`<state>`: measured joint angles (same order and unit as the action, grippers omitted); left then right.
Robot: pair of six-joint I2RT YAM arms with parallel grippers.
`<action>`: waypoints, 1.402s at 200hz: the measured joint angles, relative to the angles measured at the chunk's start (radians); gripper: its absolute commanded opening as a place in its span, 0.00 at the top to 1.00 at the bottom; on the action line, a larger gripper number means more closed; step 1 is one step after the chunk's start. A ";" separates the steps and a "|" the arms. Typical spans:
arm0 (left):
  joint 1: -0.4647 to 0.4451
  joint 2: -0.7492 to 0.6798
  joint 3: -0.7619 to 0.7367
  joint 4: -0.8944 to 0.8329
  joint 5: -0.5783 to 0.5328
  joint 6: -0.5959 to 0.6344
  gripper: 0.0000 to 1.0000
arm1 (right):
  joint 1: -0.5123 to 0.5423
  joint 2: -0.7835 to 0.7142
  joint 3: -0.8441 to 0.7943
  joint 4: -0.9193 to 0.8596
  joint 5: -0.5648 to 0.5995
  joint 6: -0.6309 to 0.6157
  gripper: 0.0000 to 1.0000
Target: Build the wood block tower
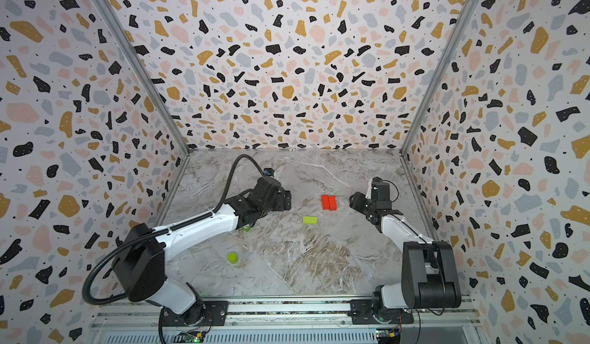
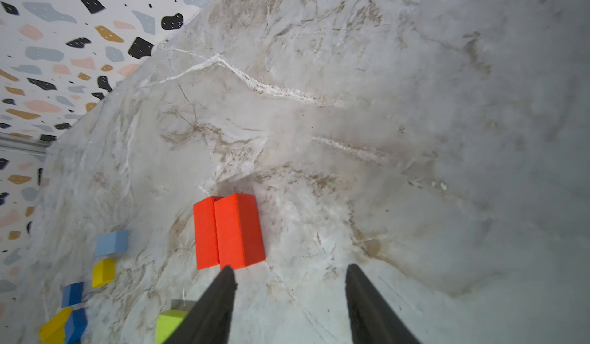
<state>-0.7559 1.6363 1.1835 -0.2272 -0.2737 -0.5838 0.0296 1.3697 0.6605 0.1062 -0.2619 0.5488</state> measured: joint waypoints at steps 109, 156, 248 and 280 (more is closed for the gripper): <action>-0.099 0.546 0.554 -0.161 0.058 -0.036 0.22 | -0.083 -0.287 -0.282 0.217 -0.103 0.151 0.13; -0.110 0.632 0.666 -0.230 0.056 -0.056 0.23 | -0.085 -0.387 -0.328 0.277 -0.105 0.212 0.12; -0.110 0.747 0.813 -0.274 0.057 -0.086 0.27 | -0.085 -0.466 -0.380 0.315 -0.094 0.273 0.12; -0.110 0.767 0.831 -0.287 0.057 -0.090 0.29 | -0.085 -0.466 -0.380 0.321 -0.105 0.277 0.12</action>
<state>-0.8661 2.4031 2.0148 -0.5144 -0.2169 -0.6735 -0.0551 0.9039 0.2806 0.4274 -0.3668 0.8257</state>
